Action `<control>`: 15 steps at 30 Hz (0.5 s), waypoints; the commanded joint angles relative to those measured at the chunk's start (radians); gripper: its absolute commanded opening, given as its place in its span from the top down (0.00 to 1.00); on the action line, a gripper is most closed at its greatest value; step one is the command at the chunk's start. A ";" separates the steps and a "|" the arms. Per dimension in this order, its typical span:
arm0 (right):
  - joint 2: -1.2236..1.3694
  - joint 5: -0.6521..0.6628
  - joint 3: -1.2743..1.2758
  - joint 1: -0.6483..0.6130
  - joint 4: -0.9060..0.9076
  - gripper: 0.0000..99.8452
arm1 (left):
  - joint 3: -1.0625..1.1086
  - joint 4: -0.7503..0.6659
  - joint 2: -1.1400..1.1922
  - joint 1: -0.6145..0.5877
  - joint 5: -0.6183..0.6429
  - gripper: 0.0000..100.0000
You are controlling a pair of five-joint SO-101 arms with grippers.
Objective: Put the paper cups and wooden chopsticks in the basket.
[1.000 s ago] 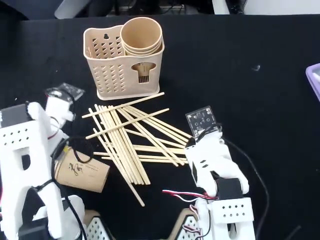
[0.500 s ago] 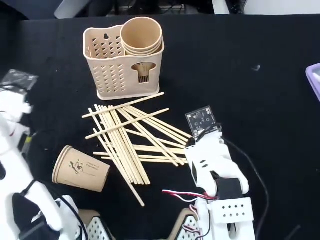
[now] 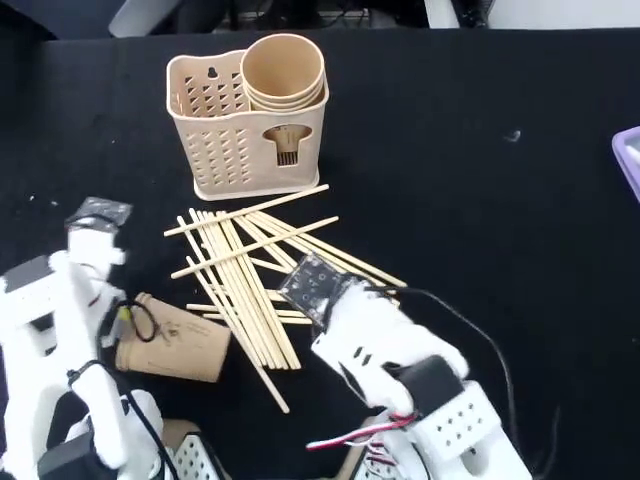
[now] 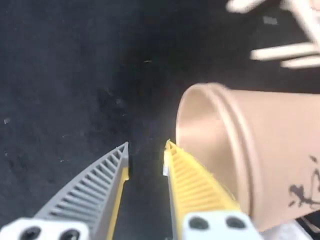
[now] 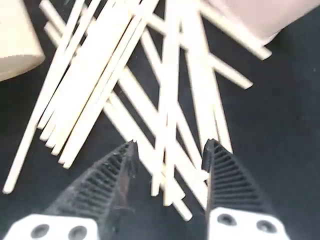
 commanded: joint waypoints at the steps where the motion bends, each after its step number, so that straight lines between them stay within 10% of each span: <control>1: 0.035 0.003 -0.042 -0.025 -0.034 0.78 | -0.174 0.186 -0.023 0.113 0.063 0.88; 9: 0.036 -0.043 -0.024 0.005 -0.074 0.78 | -0.389 0.468 -0.023 0.351 0.118 0.88; 15: 0.036 -0.106 -0.030 0.296 -0.100 0.78 | -0.483 0.516 -0.023 0.555 0.226 0.88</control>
